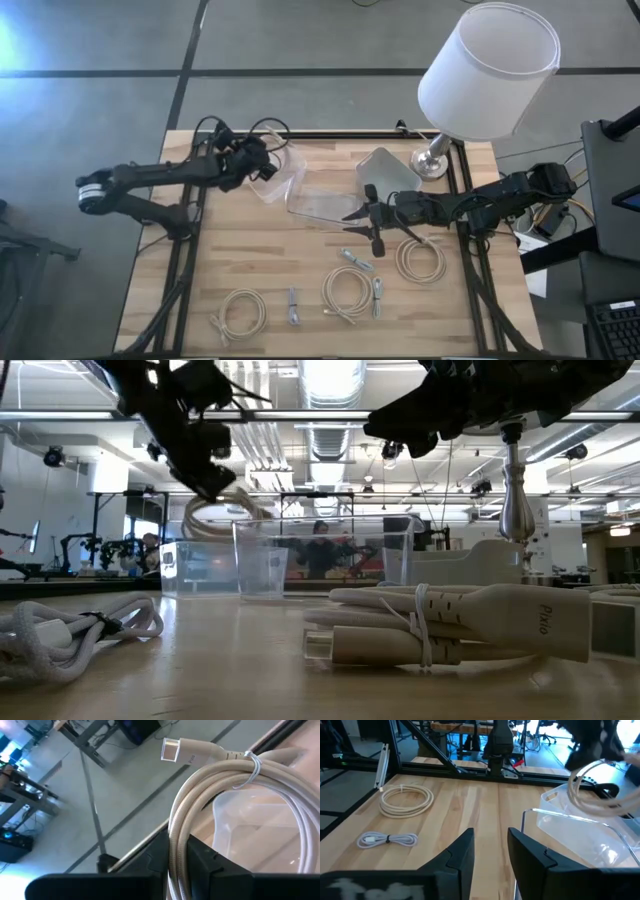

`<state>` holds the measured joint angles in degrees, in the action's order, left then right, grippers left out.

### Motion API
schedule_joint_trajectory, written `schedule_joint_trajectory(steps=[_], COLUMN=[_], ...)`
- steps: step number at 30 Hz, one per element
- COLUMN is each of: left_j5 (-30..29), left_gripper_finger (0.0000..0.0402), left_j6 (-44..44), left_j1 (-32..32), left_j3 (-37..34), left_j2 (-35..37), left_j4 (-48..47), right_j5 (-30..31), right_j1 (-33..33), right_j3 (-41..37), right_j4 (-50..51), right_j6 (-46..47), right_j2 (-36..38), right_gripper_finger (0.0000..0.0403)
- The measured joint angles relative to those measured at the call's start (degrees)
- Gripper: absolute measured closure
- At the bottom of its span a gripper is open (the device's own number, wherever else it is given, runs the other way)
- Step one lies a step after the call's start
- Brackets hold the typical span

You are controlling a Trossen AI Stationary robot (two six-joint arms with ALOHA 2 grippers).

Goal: Pick & Place USB Port
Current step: Put the brown USB cable into the white bin

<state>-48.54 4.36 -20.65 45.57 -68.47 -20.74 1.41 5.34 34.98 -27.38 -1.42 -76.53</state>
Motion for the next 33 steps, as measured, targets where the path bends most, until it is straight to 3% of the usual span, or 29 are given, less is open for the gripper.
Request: schedule_joint_trajectory(steps=[4, 18, 27, 33], left_j5=[0.1, 6.3, 6.5, 6.5], left_gripper_finger=[0.0355, 0.0349, 0.0287, 0.0242], left_j6=[-0.7, 0.3, 0.1, -2.0], left_j1=[-1.1, -1.7, -1.8, -1.8], left_j3=[-1.7, -2.0, -2.0, -2.0], left_j2=[-2.6, -12.9, -17.0, -16.1], left_j4=[3.7, 3.2, 3.0, 2.7], right_j5=[0.0, 0.1, 0.2, 0.2], right_j1=[0.0, 0.0, 0.0, 0.0], right_j3=[0.0, 0.0, 0.0, 0.0], right_j4=[-0.3, -0.4, -0.4, -0.4], right_j6=[-0.3, -0.3, -0.3, -0.2], right_j2=[0.0, 0.0, 0.0, 0.0], right_gripper_finger=[0.0293, 0.0291, 0.0293, 0.0283])
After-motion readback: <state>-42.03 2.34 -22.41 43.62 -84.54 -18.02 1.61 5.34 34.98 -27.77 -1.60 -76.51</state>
